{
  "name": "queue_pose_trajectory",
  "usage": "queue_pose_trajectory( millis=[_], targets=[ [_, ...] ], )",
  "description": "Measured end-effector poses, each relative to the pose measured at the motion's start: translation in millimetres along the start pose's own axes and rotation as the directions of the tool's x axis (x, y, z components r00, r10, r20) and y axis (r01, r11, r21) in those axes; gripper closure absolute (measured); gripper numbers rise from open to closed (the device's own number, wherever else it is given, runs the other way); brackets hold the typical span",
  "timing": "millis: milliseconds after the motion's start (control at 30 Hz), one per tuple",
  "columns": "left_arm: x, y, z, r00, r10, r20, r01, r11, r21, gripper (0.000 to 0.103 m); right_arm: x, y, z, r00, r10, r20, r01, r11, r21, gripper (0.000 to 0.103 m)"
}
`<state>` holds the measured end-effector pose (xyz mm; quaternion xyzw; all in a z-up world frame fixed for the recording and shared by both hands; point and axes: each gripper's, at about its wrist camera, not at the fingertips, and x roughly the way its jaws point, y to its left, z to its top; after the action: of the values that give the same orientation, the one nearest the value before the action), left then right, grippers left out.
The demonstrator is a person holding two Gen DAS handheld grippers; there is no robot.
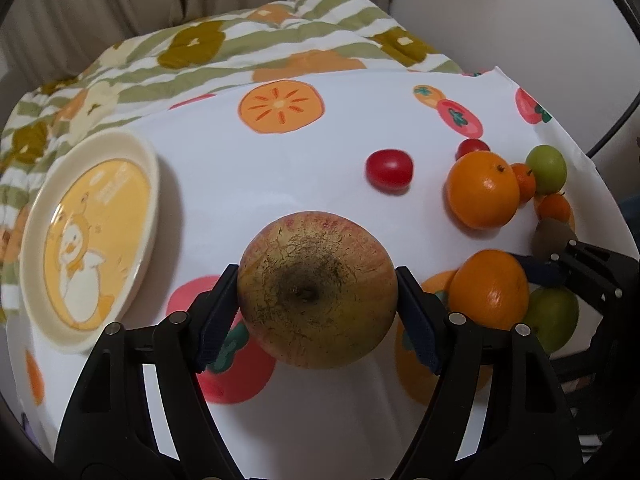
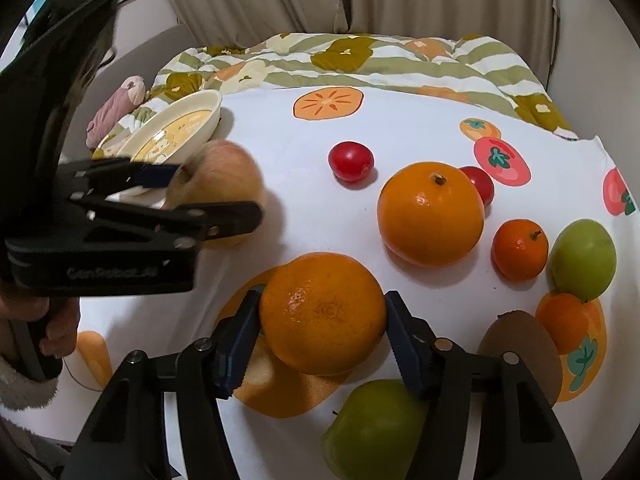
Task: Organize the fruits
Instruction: 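Carry the red apple and orange with both tools over the cream bowl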
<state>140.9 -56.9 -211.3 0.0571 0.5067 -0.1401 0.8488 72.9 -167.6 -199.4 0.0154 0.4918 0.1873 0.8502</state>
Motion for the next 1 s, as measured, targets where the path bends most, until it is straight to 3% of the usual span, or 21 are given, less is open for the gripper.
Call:
queue_pose_trajectory(
  millis=[167, 567, 1000],
  targets=[
    [-10.2, 11.2, -10.3, 1.000, 0.016, 0.002, -0.016, 0.999, -0.045, 0.023, -3.4, 3.6, 3.8, 1.000, -0.005, 0.004, 0.005, 1.000, -0.007, 0.047],
    [-75.6, 49.1, -18.9, 0.990, 0.086, 0.110, -0.070, 0.987, -0.142, 0.023, -22.4, 37.6, 31.3, 0.998, 0.015, 0.058, -0.013, 0.999, -0.042, 0.047],
    [-125.7, 130.9, -2.9, 0.970, 0.161, 0.184, -0.127, 0.975, -0.185, 0.023, -28.8, 98.3, 86.0, 0.989, 0.055, 0.135, -0.049, 0.998, -0.049, 0.047]
  ],
)
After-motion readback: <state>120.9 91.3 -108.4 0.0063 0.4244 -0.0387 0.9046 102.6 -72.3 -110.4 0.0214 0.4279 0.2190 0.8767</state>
